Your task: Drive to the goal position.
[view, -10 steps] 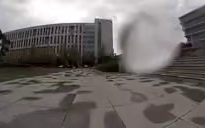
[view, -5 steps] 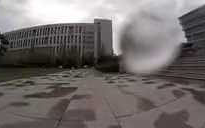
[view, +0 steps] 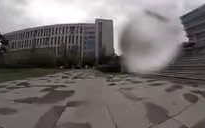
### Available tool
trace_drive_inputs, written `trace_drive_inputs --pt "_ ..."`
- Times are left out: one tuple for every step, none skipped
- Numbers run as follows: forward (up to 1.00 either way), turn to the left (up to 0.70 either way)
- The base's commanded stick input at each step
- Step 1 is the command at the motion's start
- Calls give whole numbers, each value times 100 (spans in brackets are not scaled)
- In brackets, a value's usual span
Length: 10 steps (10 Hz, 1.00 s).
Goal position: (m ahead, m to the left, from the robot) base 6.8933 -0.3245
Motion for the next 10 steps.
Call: trace_drive_inputs --pt "70 2" --pt "70 2" --pt "70 2" --pt "70 2" --pt "70 2" --pt "70 2" --pt "70 2" --pt "70 2" --pt "70 2" --pt "70 2"
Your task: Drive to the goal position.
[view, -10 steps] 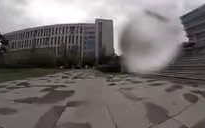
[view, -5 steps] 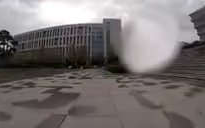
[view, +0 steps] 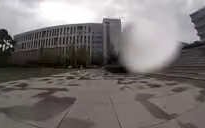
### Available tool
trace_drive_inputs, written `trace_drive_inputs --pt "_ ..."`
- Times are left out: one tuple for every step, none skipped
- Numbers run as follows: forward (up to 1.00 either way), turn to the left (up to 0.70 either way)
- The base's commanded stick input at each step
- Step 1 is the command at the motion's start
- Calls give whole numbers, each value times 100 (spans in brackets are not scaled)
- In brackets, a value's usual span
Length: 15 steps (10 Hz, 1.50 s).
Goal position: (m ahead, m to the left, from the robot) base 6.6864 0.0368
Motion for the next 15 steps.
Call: trace_drive_inputs --pt "70 2" --pt "70 2" --pt "70 2" --pt "70 2" --pt "70 2" --pt "70 2" --pt "70 2" --pt "70 2" --pt "70 2" --pt "70 2" --pt "70 2" --pt "70 3" --pt "70 3" --pt "70 3" --pt "70 4"
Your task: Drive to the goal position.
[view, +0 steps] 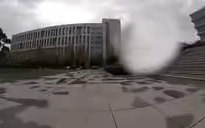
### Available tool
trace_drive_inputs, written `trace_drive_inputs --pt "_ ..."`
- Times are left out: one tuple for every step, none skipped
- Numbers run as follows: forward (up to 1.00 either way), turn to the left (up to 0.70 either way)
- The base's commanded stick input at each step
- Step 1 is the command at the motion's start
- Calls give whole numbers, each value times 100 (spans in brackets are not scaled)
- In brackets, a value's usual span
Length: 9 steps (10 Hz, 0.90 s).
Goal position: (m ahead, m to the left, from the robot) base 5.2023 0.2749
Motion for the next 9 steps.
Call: trace_drive_inputs --pt "70 4" --pt "70 3" --pt "70 3" --pt "70 4" --pt "70 4" --pt "70 4" --pt "70 3" --pt "70 3" --pt "70 4"
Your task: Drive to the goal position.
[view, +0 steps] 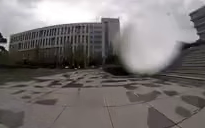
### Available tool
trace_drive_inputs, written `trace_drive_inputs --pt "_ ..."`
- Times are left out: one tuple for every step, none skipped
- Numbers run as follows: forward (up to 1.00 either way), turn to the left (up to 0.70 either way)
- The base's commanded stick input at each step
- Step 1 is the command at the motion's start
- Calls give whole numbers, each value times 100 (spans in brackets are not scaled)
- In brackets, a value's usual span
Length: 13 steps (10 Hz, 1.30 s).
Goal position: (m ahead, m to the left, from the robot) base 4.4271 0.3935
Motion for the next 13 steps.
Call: trace_drive_inputs --pt "70 4" --pt "70 3" --pt "70 3" --pt "70 4" --pt "70 4" --pt "70 4" --pt "70 5" --pt "70 13" --pt "70 21" --pt "70 35" --pt "70 28" --pt "70 14" --pt "70 0"
